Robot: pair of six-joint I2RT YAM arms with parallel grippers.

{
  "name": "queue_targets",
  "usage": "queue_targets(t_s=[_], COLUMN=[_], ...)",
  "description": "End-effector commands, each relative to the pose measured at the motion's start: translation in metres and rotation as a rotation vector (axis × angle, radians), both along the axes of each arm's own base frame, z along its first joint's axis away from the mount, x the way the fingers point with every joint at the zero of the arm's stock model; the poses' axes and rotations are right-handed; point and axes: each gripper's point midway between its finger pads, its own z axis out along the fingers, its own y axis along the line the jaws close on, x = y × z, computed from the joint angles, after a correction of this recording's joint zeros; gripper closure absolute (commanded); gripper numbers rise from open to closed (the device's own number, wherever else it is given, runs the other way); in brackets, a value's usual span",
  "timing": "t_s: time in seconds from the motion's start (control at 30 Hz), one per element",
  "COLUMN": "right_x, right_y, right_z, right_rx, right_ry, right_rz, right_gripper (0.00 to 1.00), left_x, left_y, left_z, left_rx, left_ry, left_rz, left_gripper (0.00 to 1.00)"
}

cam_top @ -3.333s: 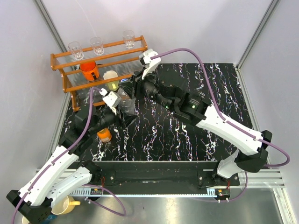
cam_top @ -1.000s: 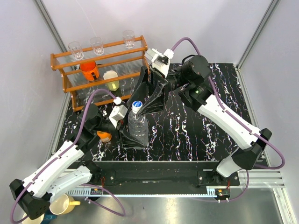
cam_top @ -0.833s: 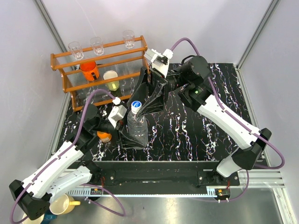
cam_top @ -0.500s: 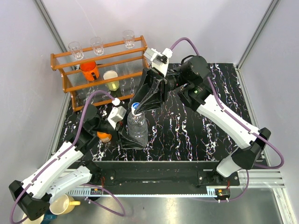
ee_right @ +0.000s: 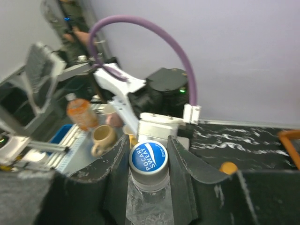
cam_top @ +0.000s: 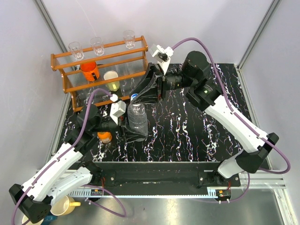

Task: Screw on the bottle caps
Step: Screw the bottle cap onto the plastic bottle.

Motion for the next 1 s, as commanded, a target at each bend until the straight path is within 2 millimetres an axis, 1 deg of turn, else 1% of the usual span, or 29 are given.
queue_targets(t_s=[0.0, 0.03, 0.07, 0.1, 0.13, 0.17, 0.2, 0.23, 0.27, 0.3, 0.33, 0.37, 0.4, 0.53, 0.57, 0.6, 0.67, 0.7, 0.73, 0.77, 0.8, 0.83, 0.87, 0.9, 0.93, 0.97], right_x=[0.04, 0.046, 0.052, 0.067, 0.071, 0.075, 0.089, 0.091, 0.088, 0.099, 0.1, 0.097, 0.097, 0.098, 0.102, 0.099, 0.099, 0.099, 0.099, 0.097, 0.096, 0.095, 0.089, 0.083, 0.091, 0.073], right_y=[-0.001, 0.0, -0.001, -0.004, -0.004, -0.005, -0.008, -0.008, -0.004, -0.005, -0.004, 0.001, 0.005, 0.016, 0.016, 0.02, 0.021, 0.019, 0.015, 0.006, 0.0, -0.006, -0.01, -0.022, -0.036, -0.04], right_z=[-0.031, -0.038, -0.039, -0.042, -0.043, -0.045, -0.045, -0.046, -0.048, -0.051, -0.053, -0.055, -0.058, -0.064, -0.065, -0.066, -0.061, -0.057, -0.052, -0.039, -0.032, -0.023, -0.014, 0.001, 0.008, 0.02], right_rx=[-0.117, -0.13, -0.135, -0.143, -0.146, -0.149, -0.152, -0.156, -0.164, -0.174, -0.18, -0.187, -0.192, -0.215, -0.211, -0.209, -0.193, -0.184, -0.176, -0.14, -0.119, -0.098, -0.079, -0.04, -0.019, 0.012], right_ry=[0.011, 0.02, 0.025, 0.045, 0.05, 0.065, 0.082, 0.092, 0.105, 0.12, 0.126, 0.128, 0.131, 0.129, 0.141, 0.148, 0.156, 0.146, 0.122, 0.115, 0.104, 0.082, 0.073, 0.066, 0.076, 0.063], right_rz=[-0.31, -0.344, -0.384, -0.491, -0.521, -0.55, -0.649, -0.678, -0.691, -0.781, -0.8, -0.827, -0.854, -0.979, -1.026, -1.027, -1.029, -1.027, -1.031, -1.041, -1.042, -1.035, -1.0, -0.977, -0.982, -0.87], right_gripper=[0.87, 0.9, 0.9, 0.91, 0.92, 0.93, 0.93, 0.94, 0.94, 0.94, 0.94, 0.94, 0.93, 0.94, 0.94, 0.87, 0.67, 0.52, 0.47, 0.41, 0.34, 0.17, 0.12, 0.07, 0.02, 0.0], left_x=[0.049, 0.059, 0.065, 0.07, 0.08, 0.085, 0.089, 0.097, 0.101, 0.109, 0.113, 0.117, 0.121, 0.129, 0.13, 0.129, 0.125, 0.118, 0.113, 0.108, 0.097, 0.091, 0.082, 0.068, 0.059, 0.051], left_y=[0.008, 0.012, 0.013, 0.016, 0.02, 0.023, 0.026, 0.031, 0.033, 0.039, 0.042, 0.045, 0.049, 0.059, 0.06, 0.06, 0.058, 0.053, 0.05, 0.047, 0.04, 0.037, 0.033, 0.026, 0.023, 0.02], left_z=[0.019, 0.019, 0.02, 0.017, 0.015, 0.014, 0.015, 0.012, 0.012, 0.011, 0.011, 0.011, 0.009, 0.007, 0.006, 0.006, 0.004, 0.005, 0.006, 0.004, 0.006, 0.007, 0.007, 0.009, 0.012, 0.012], left_rx=[-0.028, -0.025, -0.024, -0.009, 0.003, 0.013, 0.02, 0.034, 0.042, 0.051, 0.056, 0.061, 0.069, 0.088, 0.091, 0.091, 0.085, 0.073, 0.063, 0.057, 0.042, 0.028, 0.018, 0.006, -0.013, -0.02], left_ry=[-0.096, -0.101, -0.116, -0.11, -0.108, -0.124, -0.133, -0.132, -0.147, -0.15, -0.153, -0.157, -0.157, -0.163, -0.161, -0.161, -0.153, -0.15, -0.146, -0.136, -0.13, -0.121, -0.118, -0.118, -0.123, -0.114], left_rz=[0.282, 0.34, 0.37, 0.402, 0.464, 0.491, 0.518, 0.57, 0.594, 0.644, 0.67, 0.698, 0.729, 0.797, 0.805, 0.802, 0.778, 0.736, 0.707, 0.675, 0.607, 0.568, 0.52, 0.434, 0.38, 0.333], left_gripper=[1.0, 1.0, 1.0, 1.0, 1.0, 1.0, 1.0, 1.0, 1.0, 1.0, 1.0, 1.0, 1.0, 1.0, 1.0, 1.0, 1.0, 1.0, 1.0, 1.0, 1.0, 1.0, 1.0, 1.0, 1.0, 1.0])
